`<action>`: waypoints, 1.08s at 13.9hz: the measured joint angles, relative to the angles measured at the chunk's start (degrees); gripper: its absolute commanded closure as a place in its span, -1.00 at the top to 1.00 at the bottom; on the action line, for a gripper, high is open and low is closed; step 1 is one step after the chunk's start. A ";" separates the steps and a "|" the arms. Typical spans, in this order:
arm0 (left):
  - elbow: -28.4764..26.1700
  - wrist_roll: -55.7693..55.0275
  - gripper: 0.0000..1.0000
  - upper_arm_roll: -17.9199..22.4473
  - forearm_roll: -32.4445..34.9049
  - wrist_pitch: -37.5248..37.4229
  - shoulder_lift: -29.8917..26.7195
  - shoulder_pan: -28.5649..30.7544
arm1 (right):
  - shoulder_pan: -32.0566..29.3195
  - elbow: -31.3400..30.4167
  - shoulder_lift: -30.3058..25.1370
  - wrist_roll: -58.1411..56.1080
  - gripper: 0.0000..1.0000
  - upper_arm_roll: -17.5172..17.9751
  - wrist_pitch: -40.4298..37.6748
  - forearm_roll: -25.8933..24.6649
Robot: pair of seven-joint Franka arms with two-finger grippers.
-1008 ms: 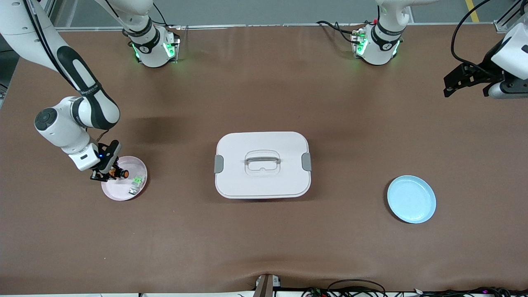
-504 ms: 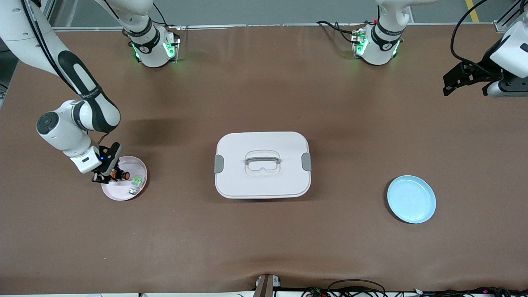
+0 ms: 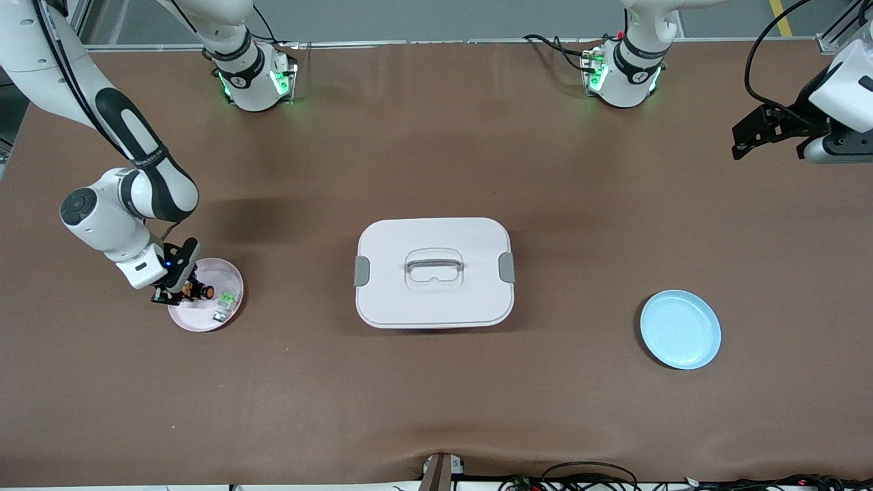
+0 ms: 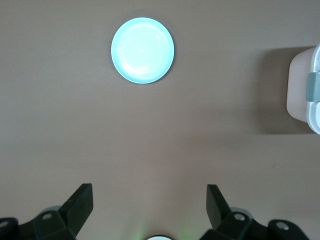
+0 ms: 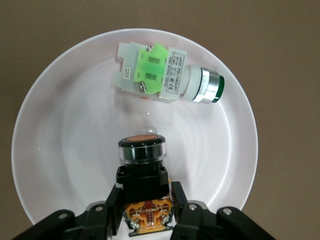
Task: Transfer orange switch to right arm and place
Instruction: 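Lower the switch onto the white plate and open the right gripper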
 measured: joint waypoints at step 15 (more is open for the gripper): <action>-0.01 0.00 1.00 0.36 0.00 1.38 1.01 0.41 | 0.04 1.86 -6.41 11.36 1.00 0.37 -10.56 0.00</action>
